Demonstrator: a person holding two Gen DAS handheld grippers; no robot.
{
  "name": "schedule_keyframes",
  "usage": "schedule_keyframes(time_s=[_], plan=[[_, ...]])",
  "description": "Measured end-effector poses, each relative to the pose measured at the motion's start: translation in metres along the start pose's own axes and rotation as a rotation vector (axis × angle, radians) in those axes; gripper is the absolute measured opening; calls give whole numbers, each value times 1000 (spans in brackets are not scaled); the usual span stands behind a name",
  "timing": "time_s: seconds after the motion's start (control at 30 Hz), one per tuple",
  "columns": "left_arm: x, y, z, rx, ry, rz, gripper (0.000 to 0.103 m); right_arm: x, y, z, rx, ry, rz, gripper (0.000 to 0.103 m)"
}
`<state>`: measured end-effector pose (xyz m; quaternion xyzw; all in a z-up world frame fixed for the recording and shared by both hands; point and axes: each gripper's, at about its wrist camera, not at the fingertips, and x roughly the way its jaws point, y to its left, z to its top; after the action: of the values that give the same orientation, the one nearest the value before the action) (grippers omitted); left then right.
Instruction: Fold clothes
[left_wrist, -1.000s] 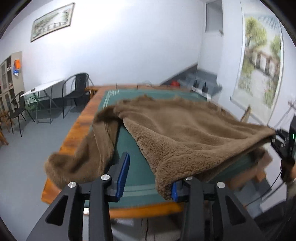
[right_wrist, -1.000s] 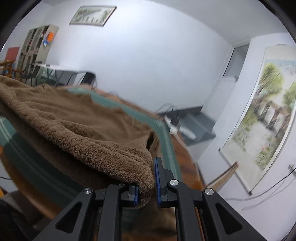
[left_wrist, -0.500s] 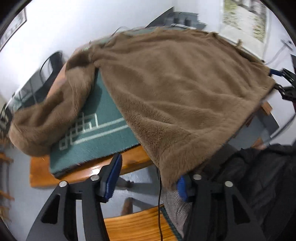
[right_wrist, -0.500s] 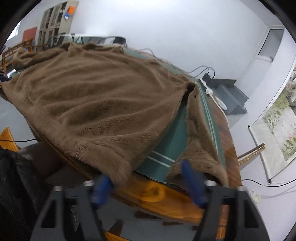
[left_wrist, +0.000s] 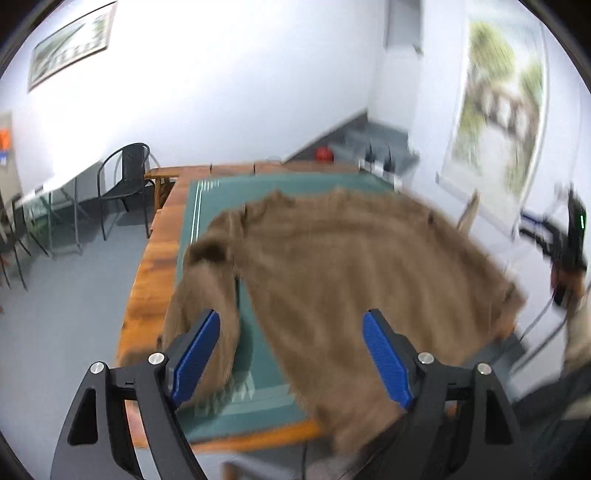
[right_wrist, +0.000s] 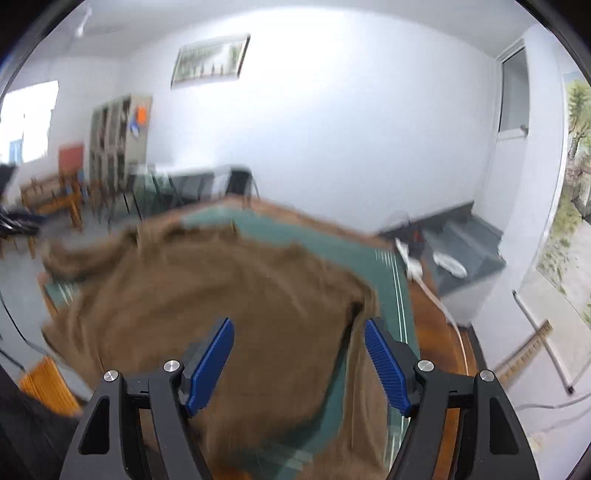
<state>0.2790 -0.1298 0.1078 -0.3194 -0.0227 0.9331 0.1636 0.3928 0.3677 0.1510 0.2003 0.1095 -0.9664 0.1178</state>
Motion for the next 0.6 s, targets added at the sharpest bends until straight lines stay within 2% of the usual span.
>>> schedule_keyframes(time_s=[0.1, 0.23, 0.4, 0.47, 0.6], plan=[[16, -1, 33, -43, -9, -7, 85, -6, -16, 31, 65, -59, 21, 80], [42, -8, 76, -57, 14, -11, 85, 10, -33, 64, 102, -39, 41, 80], [73, -25, 128, 51, -21, 91, 89, 47, -49, 110, 87, -23, 22, 80], [103, -22, 148, 52, 22, 105, 90, 67, -53, 128, 73, -19, 17, 80], [188, -5, 160, 2, 185, 99, 90, 136, -54, 153, 57, 64, 60, 81]])
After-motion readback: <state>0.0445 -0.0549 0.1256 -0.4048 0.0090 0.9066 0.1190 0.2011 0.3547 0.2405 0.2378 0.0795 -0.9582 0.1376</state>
